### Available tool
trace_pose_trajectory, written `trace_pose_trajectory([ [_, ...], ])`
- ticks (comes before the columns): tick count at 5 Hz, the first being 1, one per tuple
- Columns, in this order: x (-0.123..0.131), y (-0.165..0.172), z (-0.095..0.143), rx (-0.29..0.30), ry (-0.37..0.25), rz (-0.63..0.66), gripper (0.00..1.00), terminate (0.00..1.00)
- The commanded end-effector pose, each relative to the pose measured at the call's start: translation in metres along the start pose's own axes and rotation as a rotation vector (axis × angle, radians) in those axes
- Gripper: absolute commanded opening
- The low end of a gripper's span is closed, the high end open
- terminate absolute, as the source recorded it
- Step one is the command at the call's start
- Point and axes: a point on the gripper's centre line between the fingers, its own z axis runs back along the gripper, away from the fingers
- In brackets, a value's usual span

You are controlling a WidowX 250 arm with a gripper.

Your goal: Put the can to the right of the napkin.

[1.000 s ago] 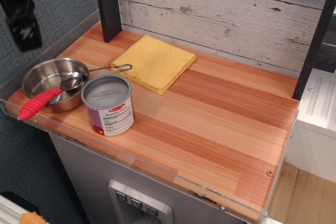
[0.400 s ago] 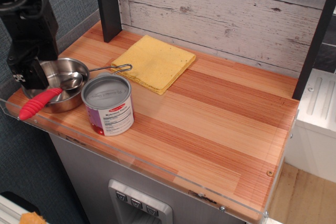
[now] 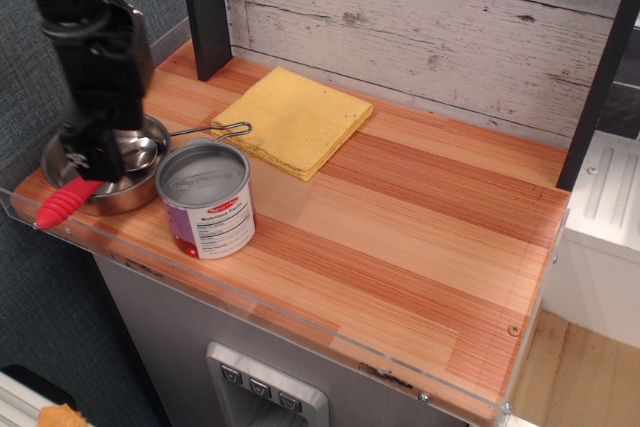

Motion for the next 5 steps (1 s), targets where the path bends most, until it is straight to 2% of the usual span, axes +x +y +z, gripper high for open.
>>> trace_pose_trajectory([
  [1,0.014,0.002,0.001,0.016,0.023,-0.019,1.00,0.00],
  [3,0.032,-0.004,-0.003,0.007,0.045,-0.013,1.00,0.00],
  [4,0.049,-0.010,-0.001,0.020,0.041,-0.014,1.00,0.00],
  [5,0.067,-0.009,0.004,0.006,0.002,0.031,1.00,0.00],
])
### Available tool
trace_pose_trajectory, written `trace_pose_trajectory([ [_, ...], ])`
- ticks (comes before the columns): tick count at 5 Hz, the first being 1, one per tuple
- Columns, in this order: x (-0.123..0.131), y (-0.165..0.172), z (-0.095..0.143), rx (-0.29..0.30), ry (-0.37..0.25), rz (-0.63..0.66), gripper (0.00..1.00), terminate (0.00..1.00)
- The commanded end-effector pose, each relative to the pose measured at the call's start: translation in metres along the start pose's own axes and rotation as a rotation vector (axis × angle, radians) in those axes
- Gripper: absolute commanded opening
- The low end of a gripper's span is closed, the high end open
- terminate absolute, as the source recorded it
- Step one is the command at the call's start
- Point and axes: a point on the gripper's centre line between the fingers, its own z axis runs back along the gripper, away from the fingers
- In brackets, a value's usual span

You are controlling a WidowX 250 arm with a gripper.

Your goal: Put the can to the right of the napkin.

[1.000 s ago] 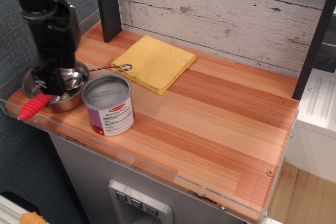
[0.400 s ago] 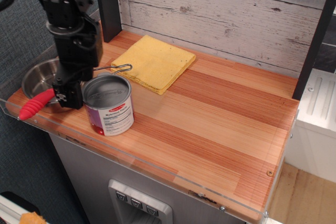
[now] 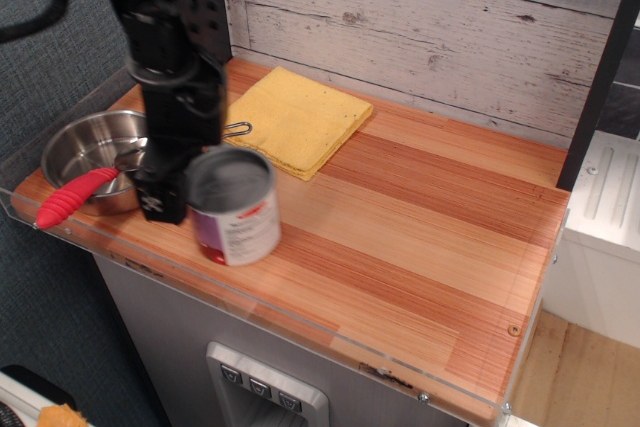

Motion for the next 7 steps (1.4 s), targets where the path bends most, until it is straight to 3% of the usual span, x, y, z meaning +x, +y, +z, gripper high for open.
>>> trace_pose_trajectory([
  [1,0.038,0.017,0.024,0.035,-0.080,0.089,1.00,0.00],
  [3,0.076,0.028,0.029,0.053,-0.125,0.107,1.00,0.00],
  [7,0.141,0.038,0.029,0.009,-0.172,0.118,1.00,0.00],
])
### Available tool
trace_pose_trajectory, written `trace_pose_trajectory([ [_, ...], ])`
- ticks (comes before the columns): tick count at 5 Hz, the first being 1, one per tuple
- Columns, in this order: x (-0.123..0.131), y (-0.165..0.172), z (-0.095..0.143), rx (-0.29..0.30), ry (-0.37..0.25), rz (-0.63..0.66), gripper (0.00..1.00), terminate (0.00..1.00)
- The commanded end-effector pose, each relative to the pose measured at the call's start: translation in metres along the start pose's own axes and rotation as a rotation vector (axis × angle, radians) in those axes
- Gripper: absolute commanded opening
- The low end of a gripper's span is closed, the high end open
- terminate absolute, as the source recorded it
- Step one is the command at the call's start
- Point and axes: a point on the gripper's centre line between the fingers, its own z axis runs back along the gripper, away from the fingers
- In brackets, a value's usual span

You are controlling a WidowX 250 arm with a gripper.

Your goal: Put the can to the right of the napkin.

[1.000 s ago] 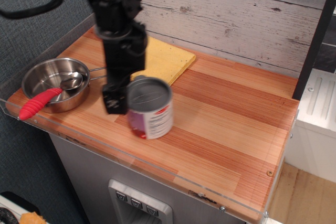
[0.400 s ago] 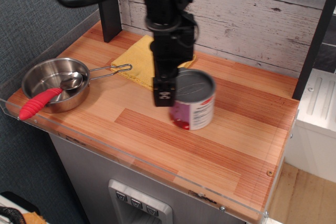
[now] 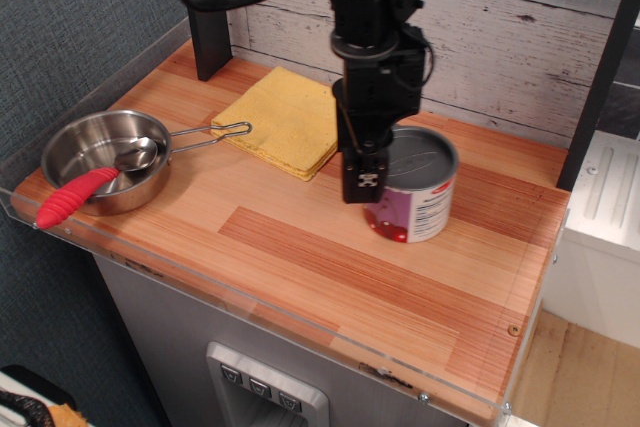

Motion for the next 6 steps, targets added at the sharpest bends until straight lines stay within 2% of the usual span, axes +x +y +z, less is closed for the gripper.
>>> trace_pose_trajectory([
  [1,0.038,0.005,0.012,0.012,-0.046,-0.033,1.00,0.00],
  [3,0.057,0.005,0.013,0.011,-0.069,-0.033,1.00,0.00],
  [4,0.059,0.007,0.012,0.009,-0.069,-0.019,1.00,0.00],
  [6,0.023,0.012,0.036,0.052,-0.024,0.180,1.00,0.00],
])
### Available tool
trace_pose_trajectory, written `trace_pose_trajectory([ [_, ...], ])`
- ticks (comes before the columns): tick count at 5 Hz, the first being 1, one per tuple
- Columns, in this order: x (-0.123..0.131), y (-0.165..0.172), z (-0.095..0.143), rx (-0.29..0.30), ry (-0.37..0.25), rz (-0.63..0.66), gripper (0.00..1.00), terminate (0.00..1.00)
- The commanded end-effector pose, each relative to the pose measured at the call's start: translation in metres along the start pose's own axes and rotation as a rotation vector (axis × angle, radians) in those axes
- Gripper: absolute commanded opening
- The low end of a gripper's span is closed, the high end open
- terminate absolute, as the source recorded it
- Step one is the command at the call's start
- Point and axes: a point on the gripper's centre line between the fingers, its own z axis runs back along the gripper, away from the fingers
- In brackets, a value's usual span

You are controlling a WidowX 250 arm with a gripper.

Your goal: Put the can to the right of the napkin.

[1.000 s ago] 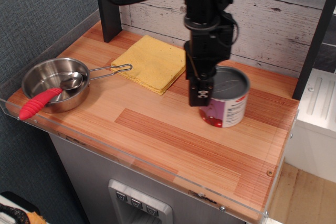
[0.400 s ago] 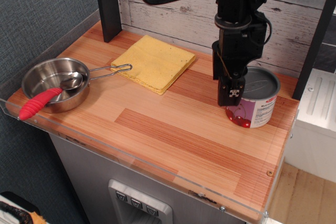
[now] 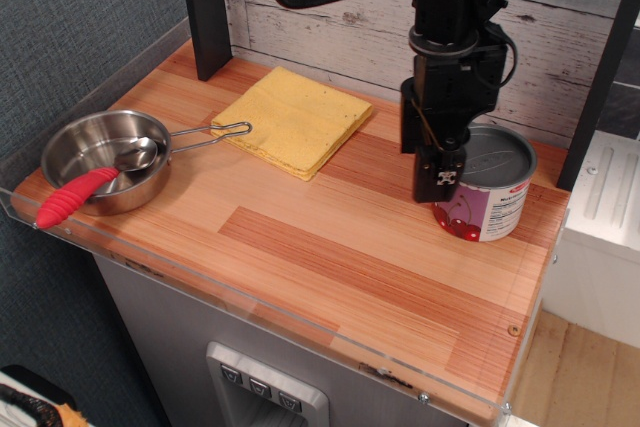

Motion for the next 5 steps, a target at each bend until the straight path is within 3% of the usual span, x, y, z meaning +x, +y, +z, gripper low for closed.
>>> trace_pose_trajectory([
  [1,-0.043,0.012,0.057,0.117,-0.018,0.299,1.00,0.00],
  [3,-0.081,-0.013,0.081,0.165,0.008,0.510,1.00,0.00],
  [5,-0.117,-0.007,0.105,0.190,-0.004,0.701,1.00,0.00],
])
